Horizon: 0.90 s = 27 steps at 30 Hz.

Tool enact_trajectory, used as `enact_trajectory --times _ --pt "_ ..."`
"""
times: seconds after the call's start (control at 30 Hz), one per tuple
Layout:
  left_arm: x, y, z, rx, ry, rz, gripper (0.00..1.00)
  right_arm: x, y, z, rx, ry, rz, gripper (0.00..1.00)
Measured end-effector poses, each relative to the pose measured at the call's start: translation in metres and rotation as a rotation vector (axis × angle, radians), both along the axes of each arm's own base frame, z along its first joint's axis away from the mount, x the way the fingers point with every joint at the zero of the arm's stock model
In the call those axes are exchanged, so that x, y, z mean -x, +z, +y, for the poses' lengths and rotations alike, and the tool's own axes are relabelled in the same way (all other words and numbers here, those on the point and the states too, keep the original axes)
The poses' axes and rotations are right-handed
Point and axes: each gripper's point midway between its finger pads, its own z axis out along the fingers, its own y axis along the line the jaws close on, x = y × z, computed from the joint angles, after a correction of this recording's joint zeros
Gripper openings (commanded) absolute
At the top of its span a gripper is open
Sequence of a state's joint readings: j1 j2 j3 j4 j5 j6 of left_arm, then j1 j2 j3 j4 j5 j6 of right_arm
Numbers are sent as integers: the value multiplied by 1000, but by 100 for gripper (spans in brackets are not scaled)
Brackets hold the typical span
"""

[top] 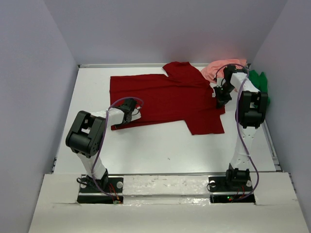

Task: Fold and stack the t-shirts
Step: Fold the flattened tshirt in 1/3 of the way

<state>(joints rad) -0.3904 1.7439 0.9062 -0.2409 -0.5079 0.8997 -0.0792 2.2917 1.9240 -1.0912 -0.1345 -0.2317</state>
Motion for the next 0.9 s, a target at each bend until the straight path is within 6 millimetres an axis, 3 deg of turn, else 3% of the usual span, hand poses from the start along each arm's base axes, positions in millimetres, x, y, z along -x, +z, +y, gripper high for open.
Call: enact_trajectory --times 0.03,0.07,0.13,0.23,0.57,0.67,0.83,0.9 --pt "0 0 0 -2 1 -1 16 0 0 0 0 0 0 25" --pt "0 0 0 -3 1 0 21 -1 1 0 -1 1 -2 41" --pt "0 1 1 -6 10 -5 22 -1 1 0 -2 7 -6 60" --pt "0 3 5 -24 19 -12 35 -2 1 1 -2 10 -10 85" --pt "-2 18 20 -112 64 -63 41 -7 16 0 3 30 -44 91" --pt "-3 28 24 -135 79 -92 41 -8 32 0 5 43 -76 92" --pt "-4 56 30 -153 116 -181 44 -8 76 6 -25 90 -167 96" --pt "-5 70 33 -145 136 -226 45 -6 106 11 -42 131 -241 95"
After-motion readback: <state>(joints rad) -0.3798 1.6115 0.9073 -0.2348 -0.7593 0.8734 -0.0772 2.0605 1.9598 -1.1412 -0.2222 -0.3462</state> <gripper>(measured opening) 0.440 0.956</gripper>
